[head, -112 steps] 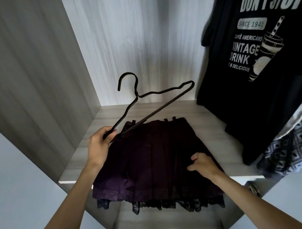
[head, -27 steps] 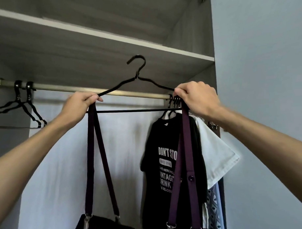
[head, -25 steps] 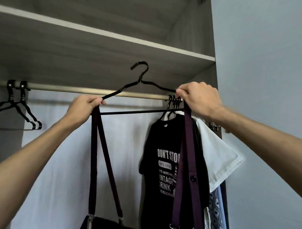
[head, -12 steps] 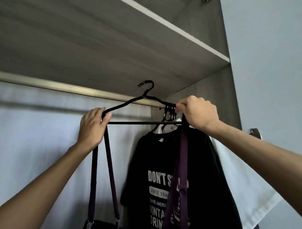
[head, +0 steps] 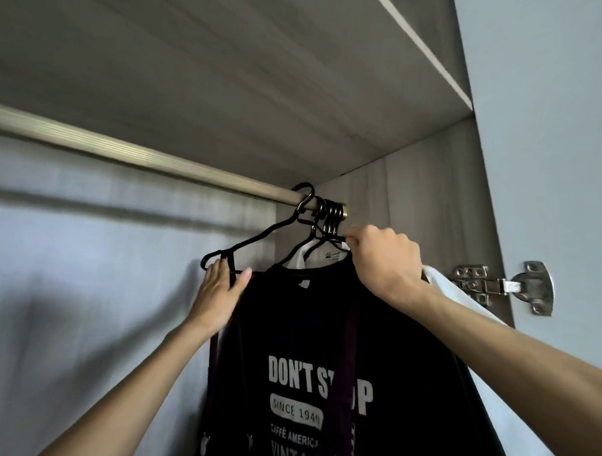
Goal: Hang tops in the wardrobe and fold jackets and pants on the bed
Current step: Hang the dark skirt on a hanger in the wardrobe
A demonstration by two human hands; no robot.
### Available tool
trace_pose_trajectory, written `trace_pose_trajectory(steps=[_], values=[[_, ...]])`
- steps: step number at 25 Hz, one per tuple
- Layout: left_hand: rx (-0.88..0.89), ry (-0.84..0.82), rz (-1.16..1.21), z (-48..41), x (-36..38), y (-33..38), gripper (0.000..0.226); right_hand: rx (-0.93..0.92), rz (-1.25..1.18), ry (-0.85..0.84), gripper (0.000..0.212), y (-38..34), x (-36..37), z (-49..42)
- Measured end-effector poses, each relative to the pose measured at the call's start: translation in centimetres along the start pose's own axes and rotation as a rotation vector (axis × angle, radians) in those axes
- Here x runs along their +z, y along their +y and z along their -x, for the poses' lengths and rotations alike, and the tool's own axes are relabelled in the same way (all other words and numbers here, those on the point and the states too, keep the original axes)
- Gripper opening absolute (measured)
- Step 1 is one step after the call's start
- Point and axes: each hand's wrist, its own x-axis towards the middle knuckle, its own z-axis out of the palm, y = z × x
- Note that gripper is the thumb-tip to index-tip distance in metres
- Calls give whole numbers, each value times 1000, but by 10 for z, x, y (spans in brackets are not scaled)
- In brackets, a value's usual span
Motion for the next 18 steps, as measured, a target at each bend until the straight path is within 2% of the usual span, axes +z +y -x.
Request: trace_pose_trajectory(steps=[3,6,9,12,14,15,16,18], values=[[-10,-118,141,-10,32,-8,101,-48,127,0,38,0,17,4],[-51,-204,176,-14,59,-9,85,-75,262,-34,45,2,19,-1],[-18,-278,164,-5,77,-12,81,-145,366,-59,39,-1,21,8],[-24,-154,178,26,82,-35,71,-201,404,45,41,7,27,24],[-91,34,259,62,88,-64,50,-285,394,228,40,15,37,48],[-132,121,303,87,94,-86,39,-359,295,286,38,17,44,74],[-171,181,343,108,100,-104,30,-454,171,279,35,17,49,102],[-303,142,415,149,113,-141,22,-607,12,70,23,14,61,178]])
